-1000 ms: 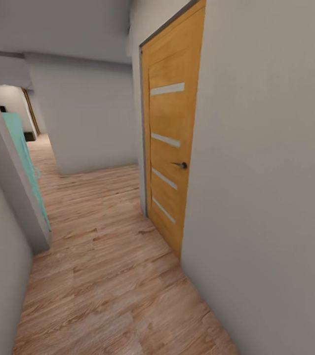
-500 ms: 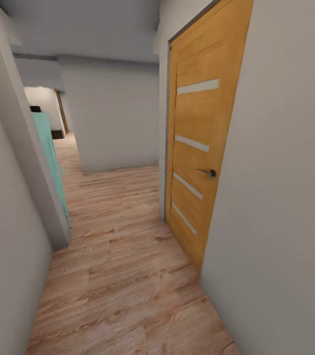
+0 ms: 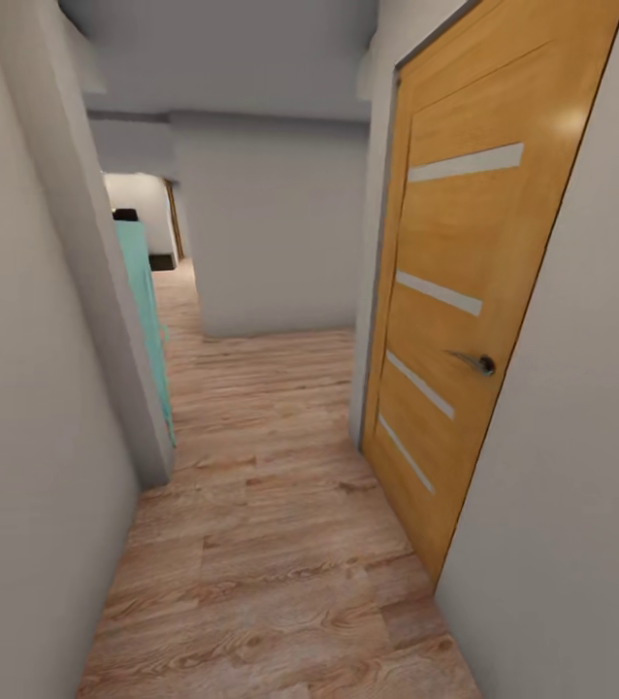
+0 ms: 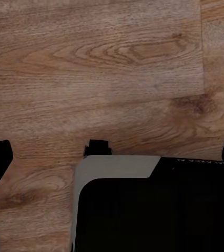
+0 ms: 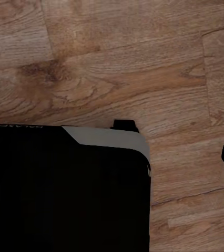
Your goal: Move the two storage containers from the living room to the garage. In the garage, place one container on the floor and stack the other container on top of it (either order is fine).
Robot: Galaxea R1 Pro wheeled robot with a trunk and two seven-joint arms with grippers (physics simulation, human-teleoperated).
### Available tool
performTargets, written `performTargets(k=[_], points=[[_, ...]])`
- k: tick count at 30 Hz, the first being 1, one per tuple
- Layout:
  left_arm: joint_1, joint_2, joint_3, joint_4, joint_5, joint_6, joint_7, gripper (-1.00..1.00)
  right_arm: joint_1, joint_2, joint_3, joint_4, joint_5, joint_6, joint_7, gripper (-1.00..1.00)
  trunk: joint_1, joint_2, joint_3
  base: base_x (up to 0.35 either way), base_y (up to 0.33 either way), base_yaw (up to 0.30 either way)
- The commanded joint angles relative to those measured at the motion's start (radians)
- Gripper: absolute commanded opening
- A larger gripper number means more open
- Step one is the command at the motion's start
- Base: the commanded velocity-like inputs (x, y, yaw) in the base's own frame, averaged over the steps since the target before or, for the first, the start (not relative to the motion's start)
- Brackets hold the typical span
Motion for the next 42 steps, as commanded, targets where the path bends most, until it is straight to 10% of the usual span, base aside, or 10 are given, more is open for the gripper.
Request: performTargets(k=[1, 42], points=[[-0.001, 0.0, 0.0, 0.0, 0.01, 0.001, -0.005, 1.0, 0.0, 0.0, 0.008, 0.0, -0.009, -0.002, -0.004, 1.0, 0.001, -0.001, -0.001, 0.321, 0.0, 0.262], [-0.001, -0.001, 0.0, 0.0, 0.009, 0.001, -0.005, 1.0, 0.0, -0.001, 0.008, 0.0, -0.009, -0.004, 0.004, 1.0, 0.001, -0.001, -0.001, 0.321, 0.0, 0.079]])
